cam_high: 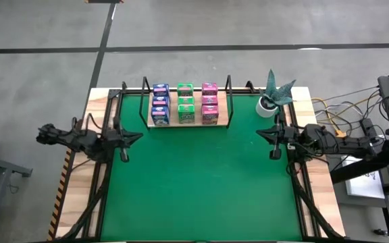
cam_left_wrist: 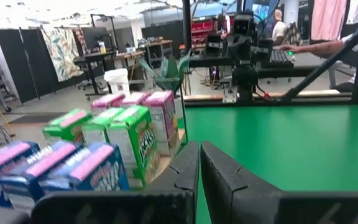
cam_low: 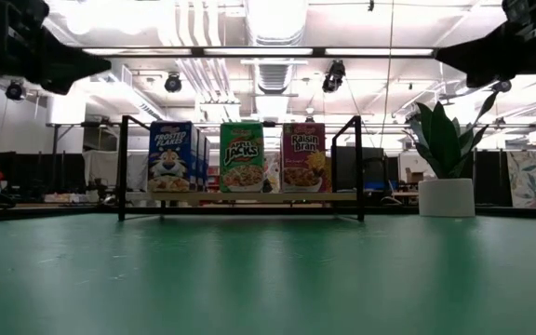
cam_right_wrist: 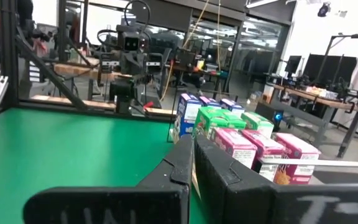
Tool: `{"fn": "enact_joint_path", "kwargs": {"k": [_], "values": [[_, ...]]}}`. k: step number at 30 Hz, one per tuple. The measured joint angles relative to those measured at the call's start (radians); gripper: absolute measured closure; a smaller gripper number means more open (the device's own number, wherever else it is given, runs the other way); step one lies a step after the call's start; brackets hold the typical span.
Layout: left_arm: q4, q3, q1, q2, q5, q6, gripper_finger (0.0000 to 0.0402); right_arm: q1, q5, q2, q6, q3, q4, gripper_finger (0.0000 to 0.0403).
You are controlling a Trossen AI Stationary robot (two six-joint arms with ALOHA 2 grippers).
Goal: Stack cereal on shelf
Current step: Return to Home Position
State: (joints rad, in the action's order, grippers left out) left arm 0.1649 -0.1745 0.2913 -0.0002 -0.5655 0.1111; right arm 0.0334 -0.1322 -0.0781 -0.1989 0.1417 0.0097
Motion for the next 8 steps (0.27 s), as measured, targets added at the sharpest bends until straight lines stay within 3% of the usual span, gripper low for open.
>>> {"fn": "enact_joint_path", "kwargs": {"k": [8], "values": [[0.000,0.041,0.000,0.000,0.000,-0.042,0.0402,0.000,-0.002,0.069,0.009,-0.026,-0.021,0.0394]]}}
